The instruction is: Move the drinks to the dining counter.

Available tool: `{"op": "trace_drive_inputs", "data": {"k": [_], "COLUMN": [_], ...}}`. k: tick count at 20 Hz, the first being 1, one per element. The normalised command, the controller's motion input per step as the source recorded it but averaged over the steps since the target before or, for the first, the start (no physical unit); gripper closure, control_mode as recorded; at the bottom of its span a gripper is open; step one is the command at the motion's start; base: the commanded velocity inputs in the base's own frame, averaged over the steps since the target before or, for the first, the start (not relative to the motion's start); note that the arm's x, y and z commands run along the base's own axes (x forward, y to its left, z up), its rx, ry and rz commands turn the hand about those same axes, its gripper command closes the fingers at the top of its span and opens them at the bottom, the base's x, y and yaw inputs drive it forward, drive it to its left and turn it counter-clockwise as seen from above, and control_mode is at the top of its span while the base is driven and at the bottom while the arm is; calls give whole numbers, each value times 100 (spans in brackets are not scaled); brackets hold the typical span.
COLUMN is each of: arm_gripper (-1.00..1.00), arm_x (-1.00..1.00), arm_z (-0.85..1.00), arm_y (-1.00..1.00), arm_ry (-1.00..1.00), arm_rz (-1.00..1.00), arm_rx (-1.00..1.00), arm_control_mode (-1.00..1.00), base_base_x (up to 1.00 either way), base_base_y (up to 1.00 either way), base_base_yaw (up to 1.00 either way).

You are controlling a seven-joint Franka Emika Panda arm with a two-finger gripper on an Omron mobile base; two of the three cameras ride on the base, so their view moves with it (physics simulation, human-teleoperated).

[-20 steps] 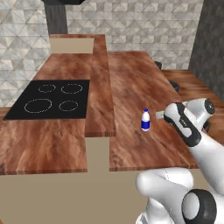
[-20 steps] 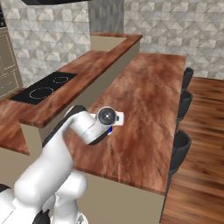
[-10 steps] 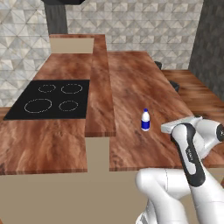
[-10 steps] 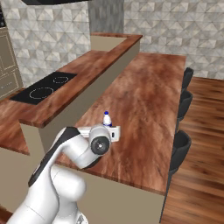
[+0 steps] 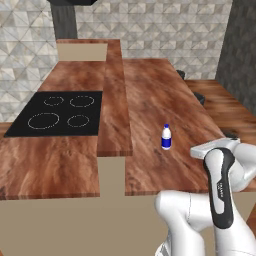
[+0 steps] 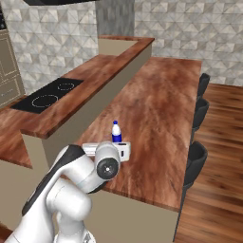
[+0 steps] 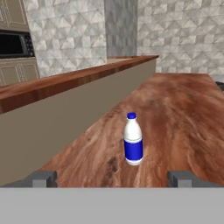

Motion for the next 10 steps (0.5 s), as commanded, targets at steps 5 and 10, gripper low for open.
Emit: {"op": "trace_drive_inputs", "data": {"k": [5,10], "arm_gripper": [-100,-100], "arm_x": [0,0], "arm_z": [0,0], "arm_y": [0,0], "arm_ry": [0,0], "arm_rz": [0,0], "arm_rx": [0,0], "arm_control_mode": [-100,100], "base_base_x": [0,-33], "base_base_y": [0,0], "base_base_yaw": [0,0]}}
